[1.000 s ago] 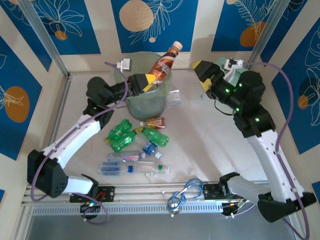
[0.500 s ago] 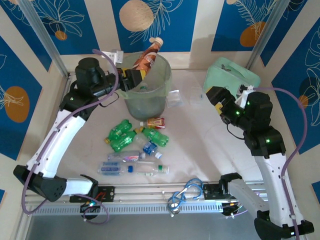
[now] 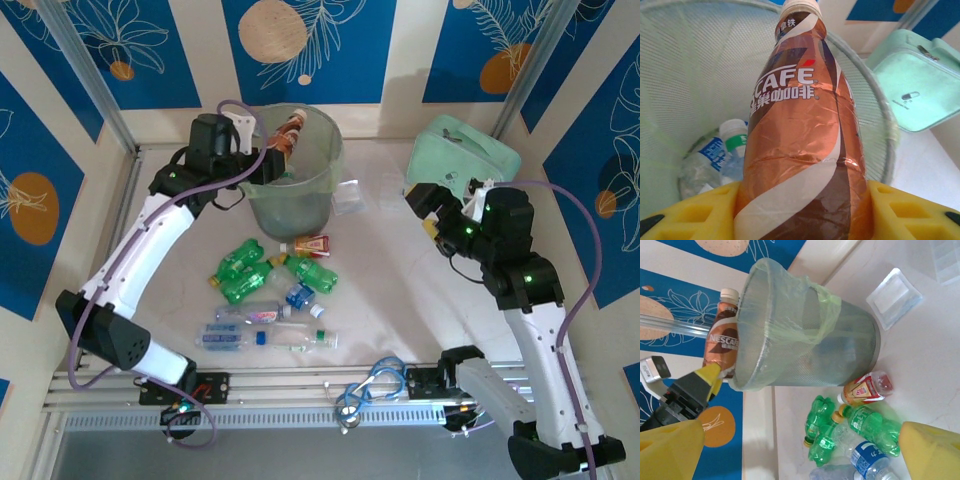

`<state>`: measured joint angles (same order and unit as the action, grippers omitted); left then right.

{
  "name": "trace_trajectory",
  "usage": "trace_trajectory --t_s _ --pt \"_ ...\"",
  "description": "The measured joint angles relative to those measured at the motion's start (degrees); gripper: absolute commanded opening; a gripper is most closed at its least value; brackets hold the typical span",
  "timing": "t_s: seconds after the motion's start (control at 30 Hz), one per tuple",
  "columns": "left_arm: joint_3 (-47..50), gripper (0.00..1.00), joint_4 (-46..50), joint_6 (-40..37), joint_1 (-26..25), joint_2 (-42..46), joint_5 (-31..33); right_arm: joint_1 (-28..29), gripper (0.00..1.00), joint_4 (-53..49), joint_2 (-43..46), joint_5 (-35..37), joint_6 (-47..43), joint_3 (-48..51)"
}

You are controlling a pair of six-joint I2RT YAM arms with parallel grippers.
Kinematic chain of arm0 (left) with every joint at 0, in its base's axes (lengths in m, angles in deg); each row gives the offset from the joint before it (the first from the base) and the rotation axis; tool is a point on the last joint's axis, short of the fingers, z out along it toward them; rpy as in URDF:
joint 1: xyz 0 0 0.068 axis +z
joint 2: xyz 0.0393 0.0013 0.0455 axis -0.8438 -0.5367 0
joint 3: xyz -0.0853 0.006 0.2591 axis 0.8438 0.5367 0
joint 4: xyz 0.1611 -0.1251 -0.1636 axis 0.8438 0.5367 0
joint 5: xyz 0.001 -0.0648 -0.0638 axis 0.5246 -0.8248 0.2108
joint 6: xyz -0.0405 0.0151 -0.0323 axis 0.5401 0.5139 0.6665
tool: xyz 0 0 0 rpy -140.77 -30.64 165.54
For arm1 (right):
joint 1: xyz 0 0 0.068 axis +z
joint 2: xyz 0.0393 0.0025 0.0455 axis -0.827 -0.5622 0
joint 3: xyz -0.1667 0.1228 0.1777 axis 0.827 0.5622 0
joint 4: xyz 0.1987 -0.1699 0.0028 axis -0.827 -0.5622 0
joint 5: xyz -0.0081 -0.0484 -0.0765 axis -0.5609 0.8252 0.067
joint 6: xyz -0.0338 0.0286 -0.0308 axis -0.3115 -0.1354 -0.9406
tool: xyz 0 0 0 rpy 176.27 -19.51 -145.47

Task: Put the plastic bottles in the bin

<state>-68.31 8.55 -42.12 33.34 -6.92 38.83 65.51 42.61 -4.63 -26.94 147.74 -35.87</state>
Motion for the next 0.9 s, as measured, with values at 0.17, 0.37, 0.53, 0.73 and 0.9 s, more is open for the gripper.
trace_trajectory --t_s 0.17,0.37,0.53,0.73,0.9 --pt "-3.0 0.61 0.3 -1.2 0.1 -2.5 4.5 0.1 1.00 0.1 0.0 -0.5 0.2 0.6" --pt "-3.5 0.76 0.5 -1.4 0.1 -4.8 8.2 0.1 1.00 0.2 0.0 -0.5 0.2 0.6" --pt "-3.5 0.87 1.1 -1.2 0.1 -5.1 10.3 0.7 1.00 0.2 0.0 -0.5 0.0 0.6" --pt "-3.5 0.91 1.4 -0.8 0.1 -4.7 11.3 2.4 1.00 0.1 -0.3 -0.4 -0.5 0.6" --pt "-0.3 0.96 1.1 0.5 0.1 1.0 12.4 4.8 1.00 -0.1 -1.0 0.3 -1.5 0.6"
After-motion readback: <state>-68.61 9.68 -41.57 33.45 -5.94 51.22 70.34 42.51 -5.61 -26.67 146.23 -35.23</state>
